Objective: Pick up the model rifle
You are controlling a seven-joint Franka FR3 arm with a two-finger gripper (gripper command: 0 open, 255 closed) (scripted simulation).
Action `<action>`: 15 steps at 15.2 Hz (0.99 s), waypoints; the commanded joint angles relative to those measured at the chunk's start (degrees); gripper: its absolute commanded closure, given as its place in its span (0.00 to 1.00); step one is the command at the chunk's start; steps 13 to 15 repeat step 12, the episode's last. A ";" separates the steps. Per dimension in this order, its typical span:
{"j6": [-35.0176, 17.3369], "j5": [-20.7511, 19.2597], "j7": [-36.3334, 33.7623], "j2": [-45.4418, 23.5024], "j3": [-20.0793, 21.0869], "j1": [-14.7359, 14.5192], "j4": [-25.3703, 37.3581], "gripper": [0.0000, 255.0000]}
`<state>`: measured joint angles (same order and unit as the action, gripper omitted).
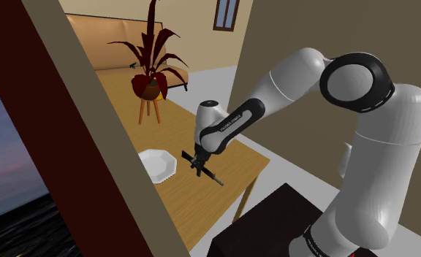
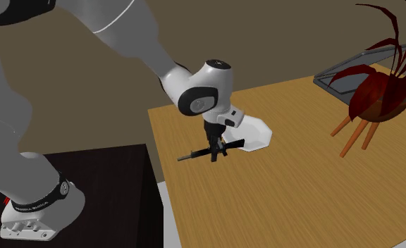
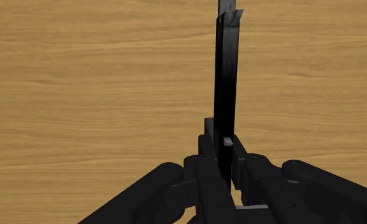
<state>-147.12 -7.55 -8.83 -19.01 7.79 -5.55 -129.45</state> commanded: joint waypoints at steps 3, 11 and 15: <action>2.93 0.94 0.71 2.76 0.50 0.32 0.19 1.00; 7.81 2.41 1.83 7.24 1.09 0.70 0.68 1.00; 7.81 2.41 1.83 7.23 1.09 0.70 0.69 1.00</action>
